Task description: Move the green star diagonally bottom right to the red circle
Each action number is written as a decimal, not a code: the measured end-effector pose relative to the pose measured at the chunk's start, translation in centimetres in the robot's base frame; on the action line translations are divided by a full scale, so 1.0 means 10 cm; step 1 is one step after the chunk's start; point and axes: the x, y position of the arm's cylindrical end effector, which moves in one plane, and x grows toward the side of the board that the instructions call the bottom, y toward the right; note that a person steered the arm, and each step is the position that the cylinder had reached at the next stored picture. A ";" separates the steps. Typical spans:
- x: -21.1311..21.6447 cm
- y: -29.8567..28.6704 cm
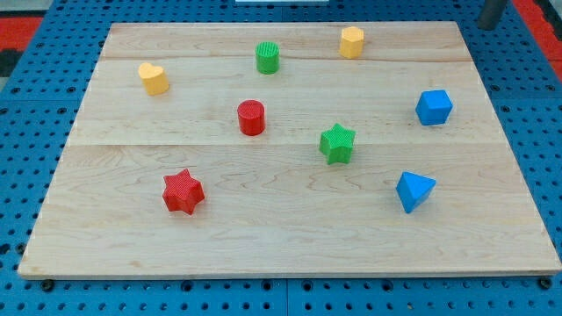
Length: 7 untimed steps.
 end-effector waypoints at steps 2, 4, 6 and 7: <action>0.20 -0.31; 0.69 -1.71; 1.84 -1.83; 1.96 -2.21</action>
